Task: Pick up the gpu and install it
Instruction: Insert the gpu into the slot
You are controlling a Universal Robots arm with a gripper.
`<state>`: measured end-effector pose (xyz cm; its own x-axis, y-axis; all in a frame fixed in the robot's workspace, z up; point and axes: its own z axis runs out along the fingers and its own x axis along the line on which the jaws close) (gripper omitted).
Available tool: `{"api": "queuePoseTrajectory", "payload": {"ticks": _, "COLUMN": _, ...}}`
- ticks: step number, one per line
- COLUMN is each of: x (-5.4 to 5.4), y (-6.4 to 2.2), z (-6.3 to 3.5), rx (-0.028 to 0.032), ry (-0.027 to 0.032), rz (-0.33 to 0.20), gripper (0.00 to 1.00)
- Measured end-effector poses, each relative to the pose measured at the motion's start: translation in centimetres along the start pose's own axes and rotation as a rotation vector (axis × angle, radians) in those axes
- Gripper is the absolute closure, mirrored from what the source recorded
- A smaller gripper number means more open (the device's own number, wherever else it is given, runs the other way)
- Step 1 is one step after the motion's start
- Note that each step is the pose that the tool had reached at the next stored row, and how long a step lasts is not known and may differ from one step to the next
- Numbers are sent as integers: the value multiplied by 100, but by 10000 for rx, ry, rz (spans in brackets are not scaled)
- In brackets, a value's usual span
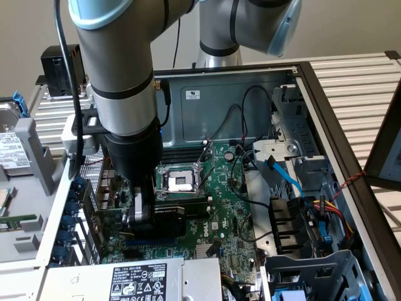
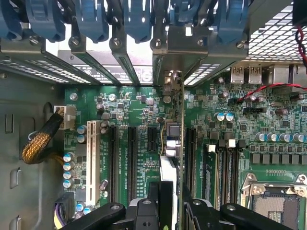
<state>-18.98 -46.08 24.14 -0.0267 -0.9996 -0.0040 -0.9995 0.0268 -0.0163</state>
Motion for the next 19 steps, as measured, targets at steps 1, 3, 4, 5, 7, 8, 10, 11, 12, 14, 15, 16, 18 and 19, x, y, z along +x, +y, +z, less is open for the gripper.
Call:
{"api": "queuePoseTrajectory", "payload": {"ticks": 1, "x": 0, "y": 0, "z": 2, "rx": 0, "ry": 0, "rz": 0, "gripper": 73}}
{"api": "queuePoseTrajectory", "payload": {"ticks": 3, "x": 0, "y": 0, "z": 6, "rx": 0, "ry": 0, "rz": 0, "gripper": 73}}
{"api": "queuePoseTrajectory", "payload": {"ticks": 4, "x": 0, "y": 0, "z": 8, "rx": 0, "ry": 1, "rz": 0, "gripper": 73}}
{"api": "queuePoseTrajectory", "payload": {"ticks": 5, "x": 0, "y": 0, "z": 10, "rx": 0, "ry": 0, "rz": 0, "gripper": 73}}
{"api": "queuePoseTrajectory", "payload": {"ticks": 7, "x": 0, "y": 0, "z": 11, "rx": 0, "ry": -1, "rz": 0, "gripper": 73}}
{"api": "queuePoseTrajectory", "payload": {"ticks": 8, "x": 0, "y": 0, "z": 12, "rx": 0, "ry": -1, "rz": 0, "gripper": 73}}
{"api": "queuePoseTrajectory", "payload": {"ticks": 10, "x": 0, "y": 1, "z": 12, "rx": 1, "ry": 0, "rz": 1, "gripper": 73}}
{"api": "queuePoseTrajectory", "payload": {"ticks": 11, "x": 0, "y": 2, "z": 13, "rx": 2, "ry": -1, "rz": 1, "gripper": 73}}
{"api": "queuePoseTrajectory", "payload": {"ticks": 12, "x": 0, "y": 4, "z": 14, "rx": 2, "ry": -2, "rz": -2, "gripper": 73}}
{"api": "queuePoseTrajectory", "payload": {"ticks": 14, "x": 0, "y": 6, "z": 14, "rx": 1, "ry": -2, "rz": -6, "gripper": 73}}
{"api": "queuePoseTrajectory", "payload": {"ticks": 15, "x": 0, "y": 7, "z": 14, "rx": 1, "ry": -1, "rz": -8, "gripper": 73}}
{"api": "queuePoseTrajectory", "payload": {"ticks": 16, "x": 1, "y": 8, "z": 14, "rx": 1, "ry": -1, "rz": -11, "gripper": 73}}
{"api": "queuePoseTrajectory", "payload": {"ticks": 18, "x": 1, "y": 10, "z": 15, "rx": 1, "ry": -1, "rz": -19, "gripper": 73}}
{"api": "queuePoseTrajectory", "payload": {"ticks": 19, "x": 1, "y": 10, "z": 15, "rx": 1, "ry": -1, "rz": -26, "gripper": 73}}
